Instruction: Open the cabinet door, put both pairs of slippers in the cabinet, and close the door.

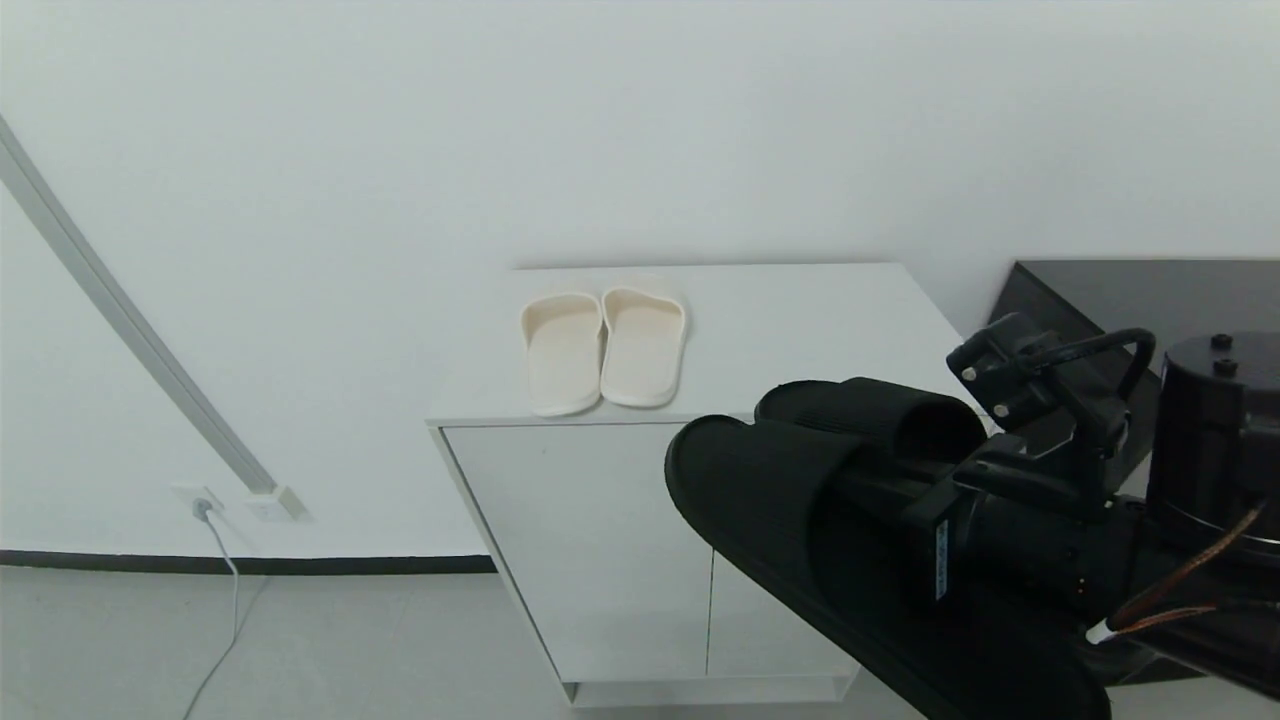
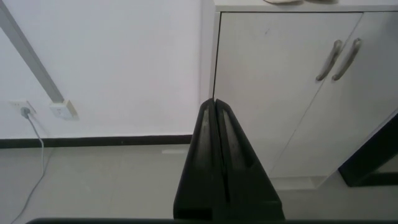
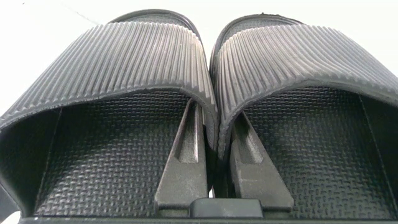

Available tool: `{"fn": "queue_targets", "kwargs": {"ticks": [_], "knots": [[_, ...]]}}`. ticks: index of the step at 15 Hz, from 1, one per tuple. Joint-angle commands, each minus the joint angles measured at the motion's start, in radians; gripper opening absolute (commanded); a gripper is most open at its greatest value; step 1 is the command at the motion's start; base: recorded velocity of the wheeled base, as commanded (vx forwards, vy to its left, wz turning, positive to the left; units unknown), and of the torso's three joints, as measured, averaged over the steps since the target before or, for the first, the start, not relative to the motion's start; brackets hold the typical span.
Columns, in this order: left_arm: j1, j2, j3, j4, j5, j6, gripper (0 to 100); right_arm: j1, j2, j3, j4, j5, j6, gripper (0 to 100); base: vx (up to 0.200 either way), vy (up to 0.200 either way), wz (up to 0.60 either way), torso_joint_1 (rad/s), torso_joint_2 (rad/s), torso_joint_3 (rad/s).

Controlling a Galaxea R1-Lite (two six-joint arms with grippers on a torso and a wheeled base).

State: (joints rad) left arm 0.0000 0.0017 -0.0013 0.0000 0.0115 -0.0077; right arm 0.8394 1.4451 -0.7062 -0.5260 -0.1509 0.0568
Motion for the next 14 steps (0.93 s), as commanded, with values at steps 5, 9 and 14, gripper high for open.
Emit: {"fn": "queue_targets", "kwargs": {"ticks": [5,9,14], "knots": [[0.0,0.001,0.0,0.0,0.001,-0.002,0,-0.005,0.006,0.02,0.0,-0.003,-0.005,0,0.0,0.0,0.0,0.0,0.0,0.0],[0.0,0.001,0.001,0.0,0.001,-0.003,0,-0.005,0.008,0.024,-0.002,-0.003,-0.005,0,0.0,0.0,0.0,0.0,0.0,0.0],[0.0,0.001,0.0,0.0,0.001,-0.002,0,-0.005,0.008,0.039,-0.002,-0.003,-0.006,0,0.0,0.0,0.0,0.0,0.0,0.0]]}}
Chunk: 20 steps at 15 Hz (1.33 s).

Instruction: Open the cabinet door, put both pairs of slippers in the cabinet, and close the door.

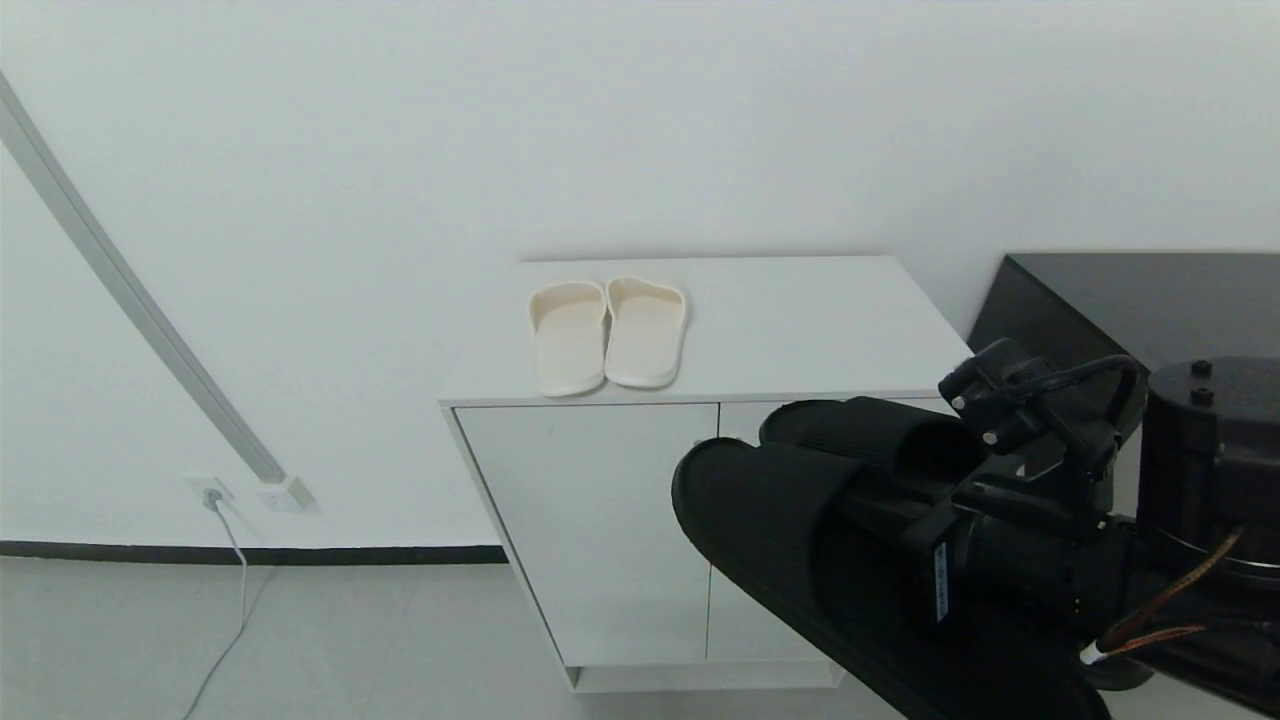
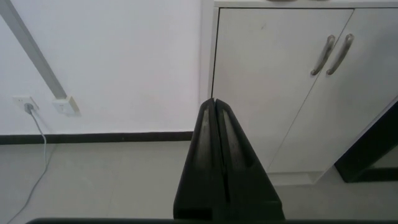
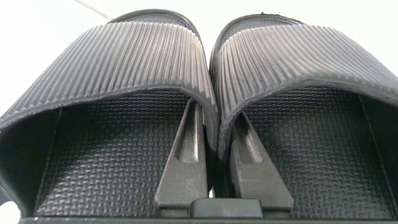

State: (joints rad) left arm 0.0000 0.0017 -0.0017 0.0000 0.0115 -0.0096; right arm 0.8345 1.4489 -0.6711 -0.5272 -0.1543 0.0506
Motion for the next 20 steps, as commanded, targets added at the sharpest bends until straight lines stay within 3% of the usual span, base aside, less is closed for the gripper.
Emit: {"fn": "queue_targets", "kwargs": {"ticks": [1,5,9,10,20], "knots": [[0.0,0.0,0.002,0.0,0.001,-0.001,0,0.0,0.004,0.004,0.0,-0.002,0.0,0,0.0,0.0,0.0,0.0,0.0,0.0],[0.0,0.0,0.002,0.0,0.025,-0.004,0,0.0,0.004,0.01,0.0,-0.002,-0.002,0,0.0,0.0,0.0,-0.121,0.29,0.165],[0.0,0.001,0.0,0.002,0.005,-0.001,0,0.0,0.001,0.019,0.0,-0.004,-0.002,0,0.0,0.0,0.0,-0.22,0.54,0.309],[0.0,0.001,0.0,0.002,0.007,-0.001,100,0.0,0.001,0.019,0.0,-0.004,-0.002,0,0.0,0.0,0.0,-0.222,0.53,0.31],[0.0,0.0,0.0,0.0,0.008,-0.006,100,0.0,-0.001,0.025,-0.005,-0.002,-0.002,0,0.0,0.0,0.0,-0.182,0.5,0.322]]}}
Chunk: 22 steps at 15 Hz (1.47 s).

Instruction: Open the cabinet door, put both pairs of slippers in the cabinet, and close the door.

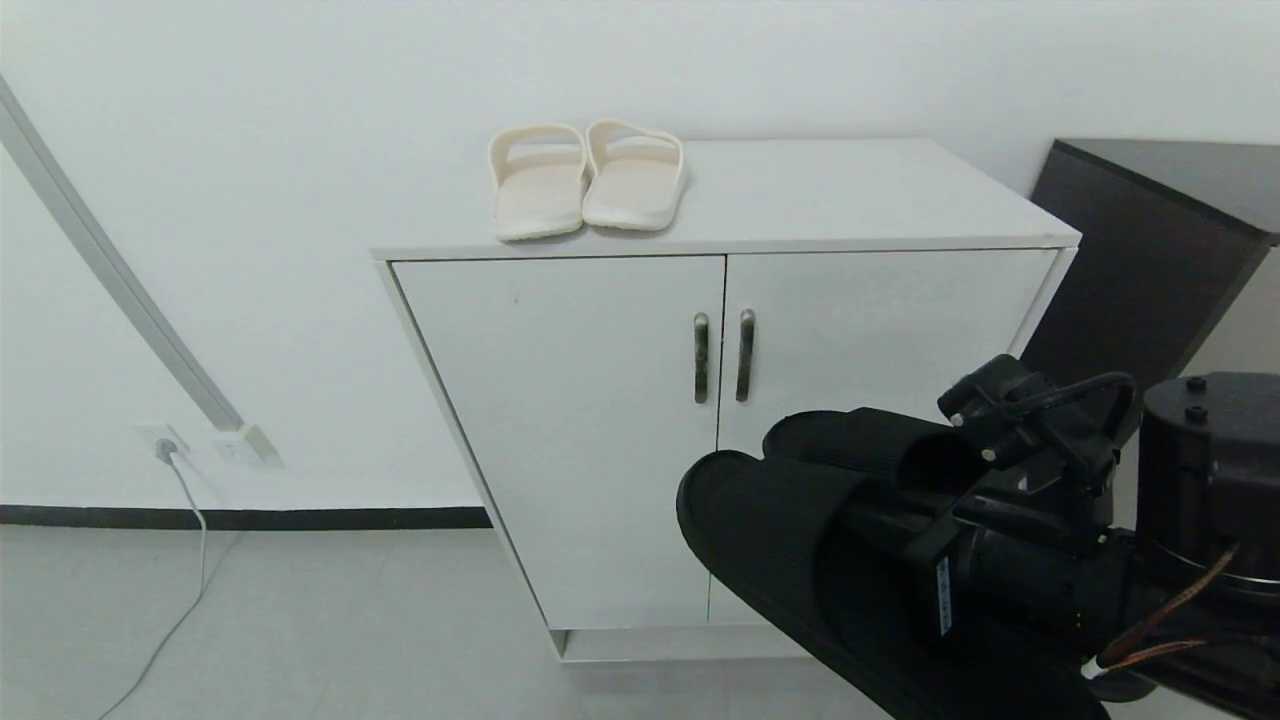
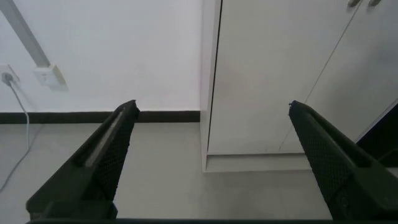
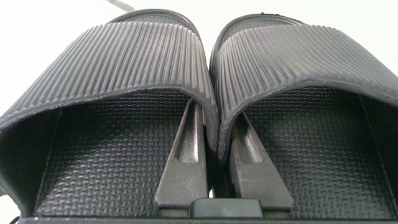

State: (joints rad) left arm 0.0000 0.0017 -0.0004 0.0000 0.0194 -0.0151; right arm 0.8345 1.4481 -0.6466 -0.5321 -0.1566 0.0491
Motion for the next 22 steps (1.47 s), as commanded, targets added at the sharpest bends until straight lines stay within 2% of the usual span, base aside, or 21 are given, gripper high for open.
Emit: {"fn": "queue_targets", "kwargs": {"ticks": [1,12,13,17,18,19,20,22], "knots": [[0.0,0.0,-0.001,0.0,0.001,0.0,100,0.0,0.002,0.007,-0.012,0.002,0.0,0,0.0,0.0,0.0,-0.144,0.49,0.325],[0.0,0.0,-0.001,0.0,-0.004,0.007,100,0.002,0.003,0.035,-0.035,0.0,-0.003,0,0.0,0.0,0.0,-0.079,0.45,0.364],[0.0,0.001,-0.001,0.002,-0.006,0.021,100,0.002,0.003,0.035,-0.035,0.002,-0.012,0,0.0,0.0,0.0,0.002,0.23,0.207],[0.0,0.0,-0.004,-0.002,-0.006,0.024,100,0.002,0.008,0.042,-0.037,0.008,-0.029,0,0.0,0.0,0.0,0.002,0.05,0.046],[0.0,0.0,-0.006,-0.003,-0.006,0.043,100,0.002,0.008,0.048,-0.037,0.008,-0.029,0,0.0,0.0,0.0,0.0,0.0,0.0],[-0.002,0.011,-0.052,-0.003,-0.007,0.046,100,0.002,0.008,0.05,-0.037,0.008,-0.031,0,0.0,0.0,0.0,0.0,0.0,0.0],[-0.005,0.06,-0.15,0.008,-0.007,0.021,100,0.002,0.008,0.05,-0.037,0.008,-0.029,0,0.0,0.0,0.0,0.0,0.0,0.0],[-0.008,0.216,-0.242,0.0,-0.052,0.012,100,0.002,0.006,0.05,-0.039,0.008,-0.029,0,0.0,0.0,0.0,0.0,0.0,0.0]]}}
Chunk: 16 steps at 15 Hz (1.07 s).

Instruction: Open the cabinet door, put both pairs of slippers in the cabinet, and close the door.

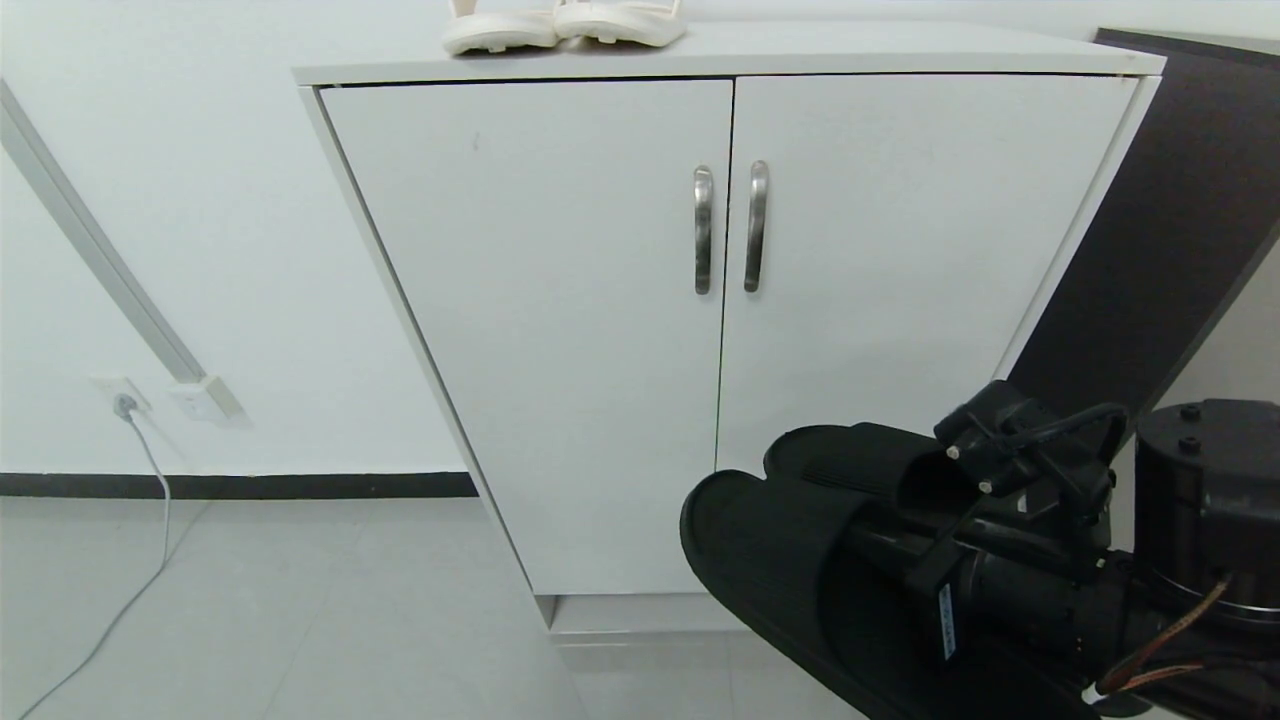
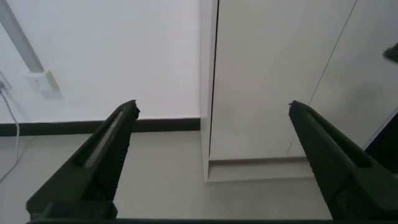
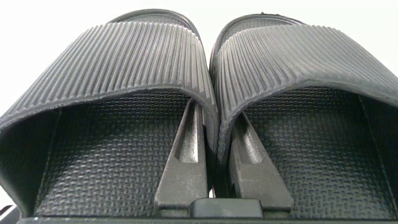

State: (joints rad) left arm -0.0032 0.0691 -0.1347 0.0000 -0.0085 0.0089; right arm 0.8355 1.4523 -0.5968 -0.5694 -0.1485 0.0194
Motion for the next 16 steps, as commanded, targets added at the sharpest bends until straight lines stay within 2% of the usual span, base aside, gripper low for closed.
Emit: {"fn": "queue_targets", "kwargs": {"ticks": [1,3,4,5,6,8,11,14,16], "knots": [[-0.004,0.285,-0.157,-0.051,-0.119,-0.014,100,0.0,0.0,0.002,0.0,0.001,0.001,0,0.0,0.0,0.0,0.0,0.0,0.0],[-0.004,0.448,-0.164,-0.163,-0.217,-0.012,100,0.0,0.0,0.002,0.0,0.001,0.001,0,0.0,0.0,0.0,0.0,0.0,0.0],[-0.009,0.526,-0.171,-0.222,-0.288,-0.012,100,0.0,-0.003,0.002,-0.001,0.0,-0.001,0,0.0,0.0,0.0,0.0,0.0,0.0],[-0.031,0.589,-0.184,-0.272,-0.355,-0.014,100,0.0,-0.009,0.002,-0.001,0.0,-0.001,0,0.0,0.0,0.0,0.0,0.0,0.0],[-0.072,0.644,-0.21,-0.305,-0.378,-0.014,100,0.002,-0.018,0.002,0.0,0.0,-0.001,0,0.0,0.0,0.0,0.0,0.0,0.0],[-0.225,0.762,-0.303,-0.336,-0.369,-0.023,100,0.002,-0.024,0.002,0.0,-0.002,-0.001,0,0.0,0.0,0.0,0.0,0.0,0.0],[-0.413,0.914,-0.428,-0.337,-0.277,-0.032,100,0.002,-0.02,0.006,0.002,-0.002,-0.001,0,0.0,0.0,0.0,0.0,0.0,0.0],[-0.538,1.037,-0.519,-0.396,-0.246,-0.032,100,0.002,-0.004,0.008,0.002,-0.002,-0.001,0,0.0,0.0,0.0,0.0,0.0,0.0],[-0.61,1.138,-0.579,-0.46,-0.185,-0.032,100,0.004,-0.004,0.008,0.002,-0.005,-0.001,0,0.0,0.0,0.0,0.0,0.0,0.0]]}}
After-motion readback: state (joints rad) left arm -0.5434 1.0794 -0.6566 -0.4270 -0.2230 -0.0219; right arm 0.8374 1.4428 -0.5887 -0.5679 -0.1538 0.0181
